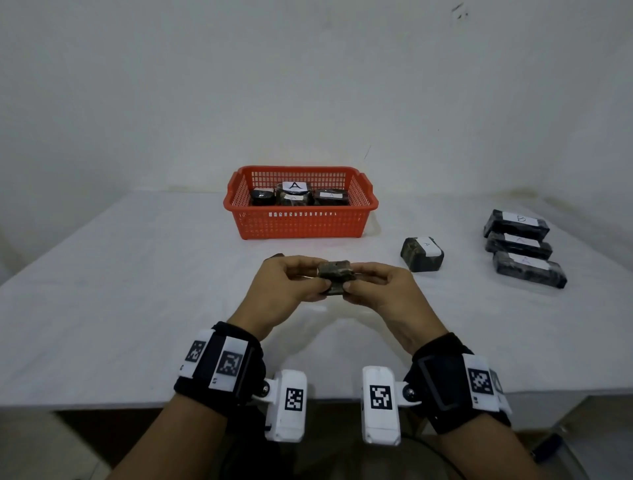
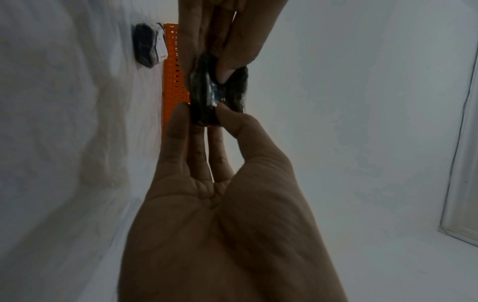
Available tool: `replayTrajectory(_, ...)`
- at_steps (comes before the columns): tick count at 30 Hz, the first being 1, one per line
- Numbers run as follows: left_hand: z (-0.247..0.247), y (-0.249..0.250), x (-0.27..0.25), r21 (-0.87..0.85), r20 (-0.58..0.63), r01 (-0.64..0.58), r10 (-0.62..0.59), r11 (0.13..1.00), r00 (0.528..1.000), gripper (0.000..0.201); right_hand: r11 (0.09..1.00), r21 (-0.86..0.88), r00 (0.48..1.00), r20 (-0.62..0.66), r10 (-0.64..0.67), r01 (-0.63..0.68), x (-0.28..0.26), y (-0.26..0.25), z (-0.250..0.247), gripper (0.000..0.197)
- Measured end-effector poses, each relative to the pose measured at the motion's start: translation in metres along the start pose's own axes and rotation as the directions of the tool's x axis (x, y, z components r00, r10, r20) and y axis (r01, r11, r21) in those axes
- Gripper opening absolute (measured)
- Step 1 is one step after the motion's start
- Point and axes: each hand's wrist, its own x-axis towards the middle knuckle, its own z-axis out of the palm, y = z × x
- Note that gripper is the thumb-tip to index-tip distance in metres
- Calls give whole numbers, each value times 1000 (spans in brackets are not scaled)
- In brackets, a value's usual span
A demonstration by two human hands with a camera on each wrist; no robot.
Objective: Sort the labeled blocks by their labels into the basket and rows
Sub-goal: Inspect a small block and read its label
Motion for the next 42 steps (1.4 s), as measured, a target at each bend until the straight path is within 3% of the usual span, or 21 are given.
replayTrajectory(3,-1,-1,-2,69,-9,-61,61,996,998,30,998,39,997,56,55,-58,-4,-3,2,28)
replayTrajectory(7,-1,-2,-3,130,36,-92,88,987,996,33,995,60,996,33,82,-84,-4,-3,5,21)
replayTrajectory(12,1,2,-8,15,109,8,-10,1000,994,28,999,39,1000,-6,-4,5,-2,3,5,20)
replayTrajectory(14,3,1,-8,-49,62,37,-34,998,997,22,999,27,999,-17,-29,30,-2,2,5,21)
replayTrajectory(17,4,-4,-4,-41,7,45,-45,998,999,18,999,43,1000,-29,-5,7,-3,4,6,23)
replayTrajectory(26,6,-8,-6,-100,28,67,-65,993,998,18,999,33,999,-43,11,-9,-4,7,5,19)
replayTrajectory(32,3,-8,-8,-103,-6,70,-71,992,997,19,998,20,997,52,57,-58,-5,6,4,24)
replayTrajectory(36,3,-8,-8,-98,34,95,-92,991,995,31,999,-19,999,9,34,-34,-6,7,3,20)
replayTrajectory(42,1,-9,-8,-5,18,81,-81,997,997,25,999,-17,999,18,40,-40,-7,7,4,19)
